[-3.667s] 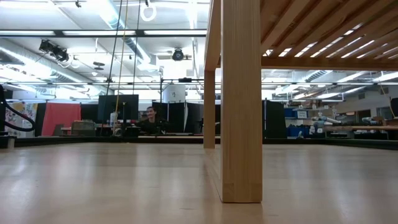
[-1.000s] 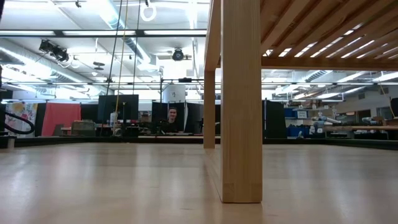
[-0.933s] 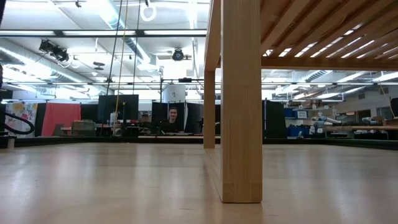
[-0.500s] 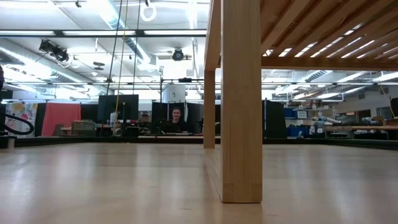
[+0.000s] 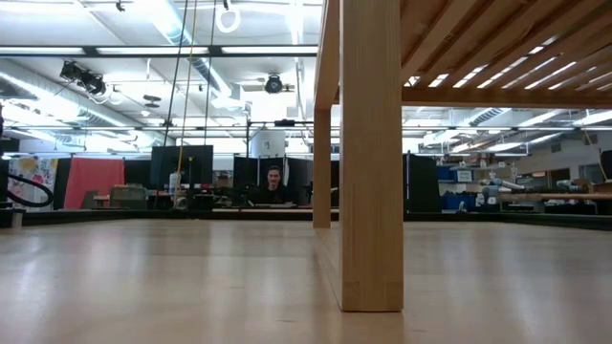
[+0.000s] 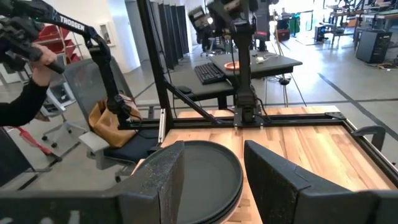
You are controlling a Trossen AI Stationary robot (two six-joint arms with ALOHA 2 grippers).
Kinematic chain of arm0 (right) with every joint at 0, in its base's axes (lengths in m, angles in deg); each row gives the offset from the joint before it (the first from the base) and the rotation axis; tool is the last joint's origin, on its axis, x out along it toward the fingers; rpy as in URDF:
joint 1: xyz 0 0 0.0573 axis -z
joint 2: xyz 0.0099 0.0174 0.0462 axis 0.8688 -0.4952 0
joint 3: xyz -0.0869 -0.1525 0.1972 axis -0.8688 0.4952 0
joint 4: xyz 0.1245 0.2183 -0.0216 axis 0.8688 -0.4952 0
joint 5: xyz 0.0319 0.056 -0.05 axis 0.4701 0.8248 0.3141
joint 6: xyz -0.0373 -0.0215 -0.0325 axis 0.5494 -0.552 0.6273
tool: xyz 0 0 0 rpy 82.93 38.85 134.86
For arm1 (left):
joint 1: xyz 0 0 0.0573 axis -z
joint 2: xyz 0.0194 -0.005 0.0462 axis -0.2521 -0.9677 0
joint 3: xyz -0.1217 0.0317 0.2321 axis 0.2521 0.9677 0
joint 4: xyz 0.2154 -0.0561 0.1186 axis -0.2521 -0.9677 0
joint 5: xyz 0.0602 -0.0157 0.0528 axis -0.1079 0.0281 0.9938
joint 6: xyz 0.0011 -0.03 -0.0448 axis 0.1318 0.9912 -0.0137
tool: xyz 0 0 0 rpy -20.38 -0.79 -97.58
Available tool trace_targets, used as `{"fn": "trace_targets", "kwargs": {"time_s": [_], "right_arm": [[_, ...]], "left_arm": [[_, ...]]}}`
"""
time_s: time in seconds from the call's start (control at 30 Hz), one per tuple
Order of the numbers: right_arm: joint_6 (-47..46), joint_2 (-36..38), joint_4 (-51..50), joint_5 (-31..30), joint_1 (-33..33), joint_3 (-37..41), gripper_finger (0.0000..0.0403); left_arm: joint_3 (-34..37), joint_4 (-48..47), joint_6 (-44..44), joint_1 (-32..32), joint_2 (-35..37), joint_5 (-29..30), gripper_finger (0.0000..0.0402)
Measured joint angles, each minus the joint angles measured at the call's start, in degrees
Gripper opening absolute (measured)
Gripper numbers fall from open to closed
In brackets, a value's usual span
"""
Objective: Place and stack plates onto a shelf
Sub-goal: Return to Home Position
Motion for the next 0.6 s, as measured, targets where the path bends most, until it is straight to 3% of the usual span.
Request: {"fn": "trace_targets", "kwargs": {"time_s": [0.13, 0.37, 0.47, 0.6], "right_arm": [[0.0, 0.0, 0.0, 0.1, 0.0, 0.0, 0.0171], [0.0, 0.1, 0.0, 0.1, 0.0, 0.0, 0.0171], [0.0, 0.1, 0.0, 0.1, 0.0, 0.0, 0.0171], [-0.8, 0.1, 0.0, 0.1, 0.0, 0.0, 0.0171]], "left_arm": [[0.1, -5.0, 2.8, 4.4, 1.0, 2.2, 0.0125], [1.5, -7.1, 7.2, 8.5, 9.3, 5.8, 0.0125], [11.5, -3.2, 7.0, 9.6, 14.6, 5.8, 0.0125], [32.2, 10.9, 7.0, 9.8, 26.4, 7.5, 0.0125]]}}
